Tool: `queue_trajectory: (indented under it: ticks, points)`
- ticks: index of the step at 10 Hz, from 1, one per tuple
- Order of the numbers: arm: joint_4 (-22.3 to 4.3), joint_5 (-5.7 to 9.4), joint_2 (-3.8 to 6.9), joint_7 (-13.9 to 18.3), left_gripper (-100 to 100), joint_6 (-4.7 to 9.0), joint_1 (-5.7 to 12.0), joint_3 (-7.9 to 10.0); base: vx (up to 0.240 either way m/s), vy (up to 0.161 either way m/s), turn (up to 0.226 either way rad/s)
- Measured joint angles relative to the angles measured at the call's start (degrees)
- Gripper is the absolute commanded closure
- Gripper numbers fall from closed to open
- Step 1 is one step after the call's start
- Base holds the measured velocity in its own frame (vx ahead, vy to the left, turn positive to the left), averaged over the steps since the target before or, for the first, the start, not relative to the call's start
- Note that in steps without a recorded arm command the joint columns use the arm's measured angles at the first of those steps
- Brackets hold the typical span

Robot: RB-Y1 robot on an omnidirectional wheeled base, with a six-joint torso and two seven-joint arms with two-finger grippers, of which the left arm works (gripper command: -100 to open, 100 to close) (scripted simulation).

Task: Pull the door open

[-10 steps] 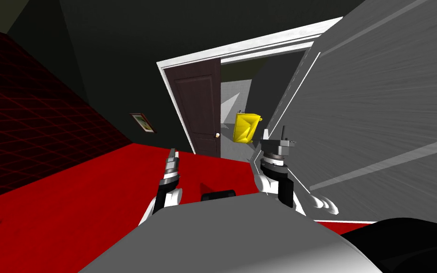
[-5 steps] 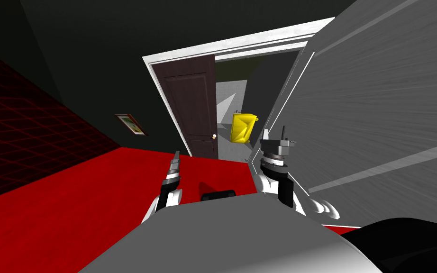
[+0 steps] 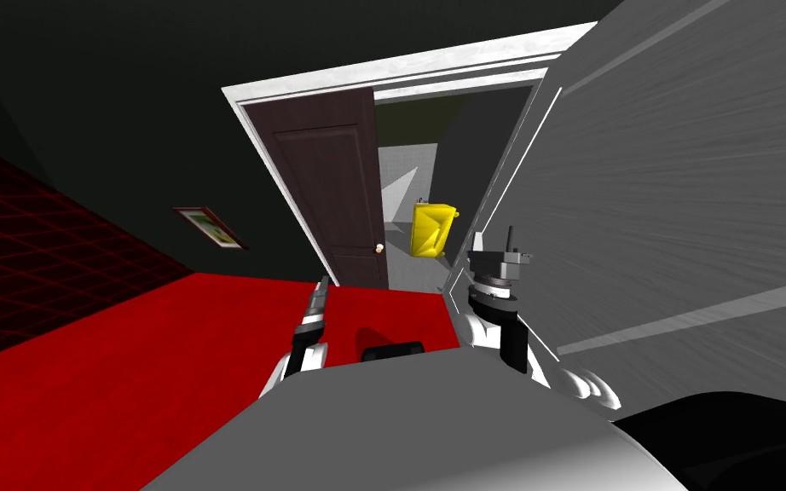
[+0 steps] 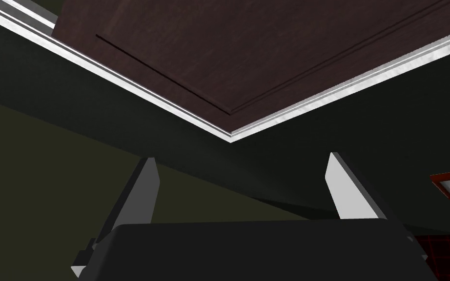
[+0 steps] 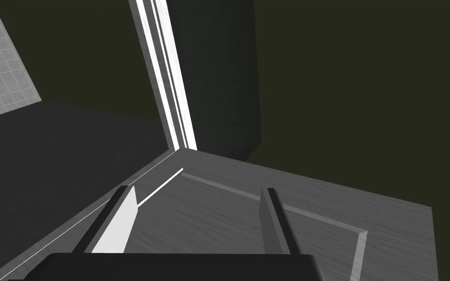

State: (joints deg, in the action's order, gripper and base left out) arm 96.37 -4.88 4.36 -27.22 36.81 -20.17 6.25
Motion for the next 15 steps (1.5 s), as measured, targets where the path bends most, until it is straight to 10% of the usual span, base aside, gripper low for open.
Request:
queue_trajectory:
  ticks: [15]
  points:
    - [-22.34, -5.31, 1.60, -20.79, -100, 4.81, 6.69, 4.03, 0.097, -0.030, -0.093]
